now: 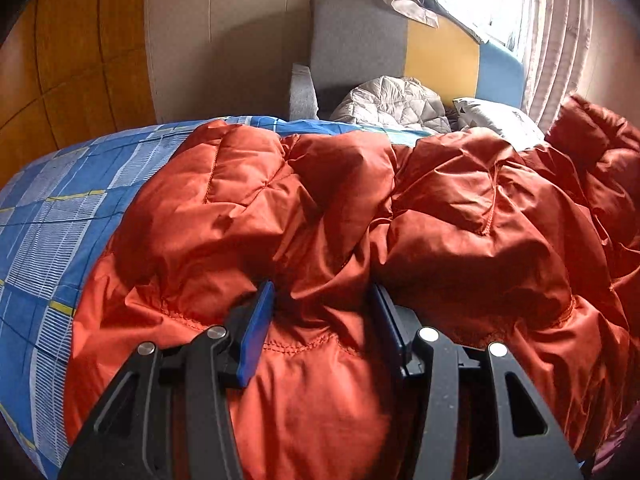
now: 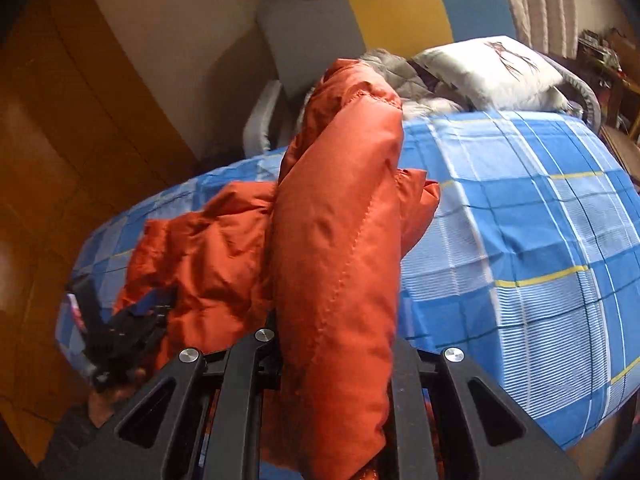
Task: Fold large clothes
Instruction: 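Hold the lifted jacket side with the right tool while the left tool grasps the other side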
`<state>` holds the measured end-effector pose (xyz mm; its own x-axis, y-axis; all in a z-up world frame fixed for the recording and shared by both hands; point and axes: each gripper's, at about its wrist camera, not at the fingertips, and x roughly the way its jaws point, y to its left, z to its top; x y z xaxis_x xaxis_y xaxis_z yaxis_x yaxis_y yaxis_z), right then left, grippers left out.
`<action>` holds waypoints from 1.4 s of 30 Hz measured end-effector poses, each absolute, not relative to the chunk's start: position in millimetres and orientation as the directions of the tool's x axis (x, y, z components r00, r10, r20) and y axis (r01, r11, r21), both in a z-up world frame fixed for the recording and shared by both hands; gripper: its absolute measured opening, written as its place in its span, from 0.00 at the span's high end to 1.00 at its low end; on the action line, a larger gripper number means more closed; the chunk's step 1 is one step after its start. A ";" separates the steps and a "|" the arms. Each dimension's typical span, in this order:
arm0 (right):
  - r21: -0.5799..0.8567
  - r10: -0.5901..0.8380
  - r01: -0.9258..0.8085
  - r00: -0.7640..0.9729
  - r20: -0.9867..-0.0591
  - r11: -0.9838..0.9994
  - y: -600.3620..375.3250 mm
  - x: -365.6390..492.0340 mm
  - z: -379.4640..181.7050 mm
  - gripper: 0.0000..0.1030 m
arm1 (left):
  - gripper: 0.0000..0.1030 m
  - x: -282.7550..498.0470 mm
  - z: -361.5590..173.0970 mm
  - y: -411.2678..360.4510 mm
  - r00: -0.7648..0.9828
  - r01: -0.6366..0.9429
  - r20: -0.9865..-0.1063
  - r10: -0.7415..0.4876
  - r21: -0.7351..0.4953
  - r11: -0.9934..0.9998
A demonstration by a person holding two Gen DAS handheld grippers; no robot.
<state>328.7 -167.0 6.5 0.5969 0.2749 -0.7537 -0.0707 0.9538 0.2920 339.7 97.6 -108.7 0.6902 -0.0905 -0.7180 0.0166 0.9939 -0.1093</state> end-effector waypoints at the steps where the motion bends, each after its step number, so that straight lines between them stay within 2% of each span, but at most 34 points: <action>1: 0.290 0.278 -0.079 0.598 -0.752 0.954 -159.7 329.3 10.5 0.86 | 0.53 339.8 -108.8 98.1 0.691 0.017 -0.717 -0.094 -0.114 0.993; 16: 0.298 0.284 -0.076 0.590 -0.755 0.951 -48.4 338.3 19.4 0.86 | 0.54 337.7 -110.3 113.8 0.685 0.062 -0.699 -0.207 -0.227 0.972; 31: 0.300 0.350 -0.182 0.541 -0.765 0.936 48.7 334.9 10.3 0.86 | 0.55 336.6 -110.1 140.3 0.659 0.116 -0.665 -0.351 -0.370 0.922; 36: 0.288 0.355 -0.207 0.528 -0.772 0.935 67.7 335.3 -2.4 0.86 | 0.65 330.4 -104.6 165.1 0.652 0.103 -0.663 -0.367 -0.402 0.910; 42: 0.272 0.340 -0.205 0.520 -0.783 0.940 84.4 334.0 -20.8 0.86 | 0.65 313.1 -92.5 211.6 0.696 0.039 -0.648 -0.310 -0.397 0.917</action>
